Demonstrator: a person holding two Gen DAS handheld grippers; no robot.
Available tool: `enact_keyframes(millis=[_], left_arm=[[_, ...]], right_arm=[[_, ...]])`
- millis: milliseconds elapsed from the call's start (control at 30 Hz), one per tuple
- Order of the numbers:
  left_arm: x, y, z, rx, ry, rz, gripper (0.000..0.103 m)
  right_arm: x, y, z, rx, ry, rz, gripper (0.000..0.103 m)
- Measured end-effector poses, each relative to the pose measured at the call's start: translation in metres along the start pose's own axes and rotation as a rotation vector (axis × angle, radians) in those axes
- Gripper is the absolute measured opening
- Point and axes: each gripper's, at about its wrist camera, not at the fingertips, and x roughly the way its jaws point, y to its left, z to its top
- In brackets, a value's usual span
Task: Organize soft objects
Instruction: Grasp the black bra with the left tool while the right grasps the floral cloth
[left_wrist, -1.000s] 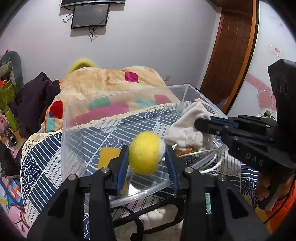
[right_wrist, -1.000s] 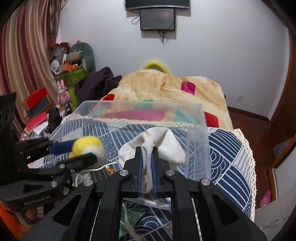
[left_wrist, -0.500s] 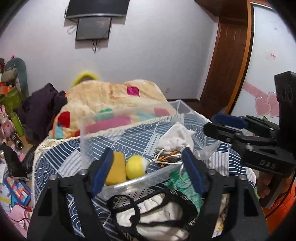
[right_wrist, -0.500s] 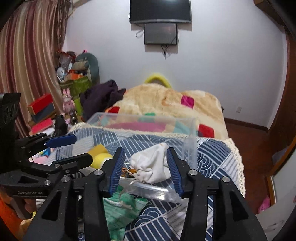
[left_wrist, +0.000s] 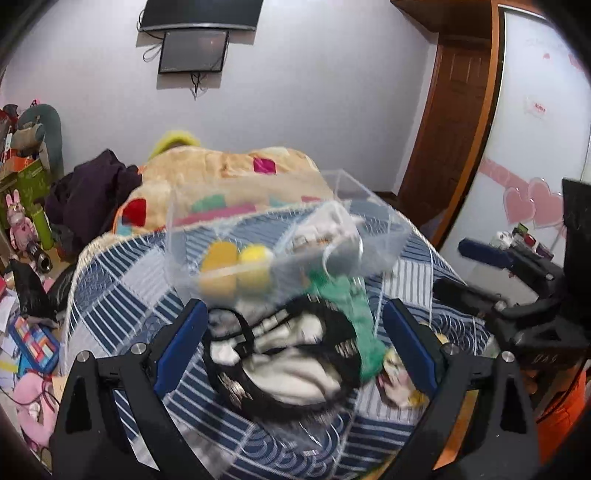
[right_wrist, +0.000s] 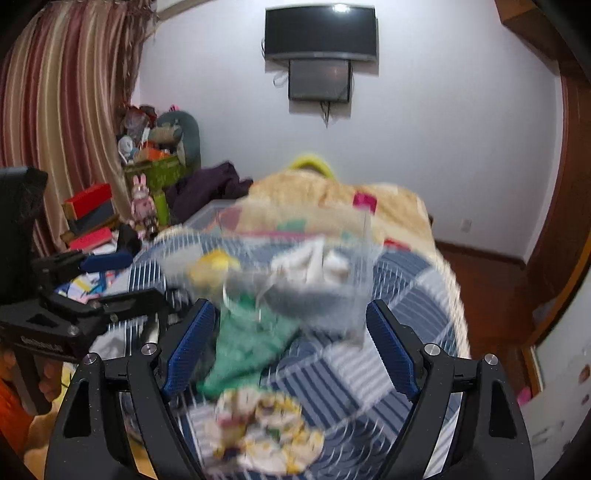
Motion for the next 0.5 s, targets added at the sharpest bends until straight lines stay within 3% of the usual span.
enact_keyframes(millis=[233, 400, 500], left_arm=[[0.021, -0.012, -0.027, -0.008, 0.097, -0.054, 0.097], [0.032, -0.015, -0.034, -0.004, 0.106, -0.048, 0.096], [0.033, -0.014, -0.034, 0.002, 0.093, -0.052, 0.082]], right_arm=[[0.023, 0.003, -0.039, 0.035, 0.143, 0.037, 0.082], [0.031, 0.009, -0.051, 0.02, 0.188, 0.054, 0.082], [0.037, 0.012, -0.055, 0.007, 0.212, 0.052, 0.082]])
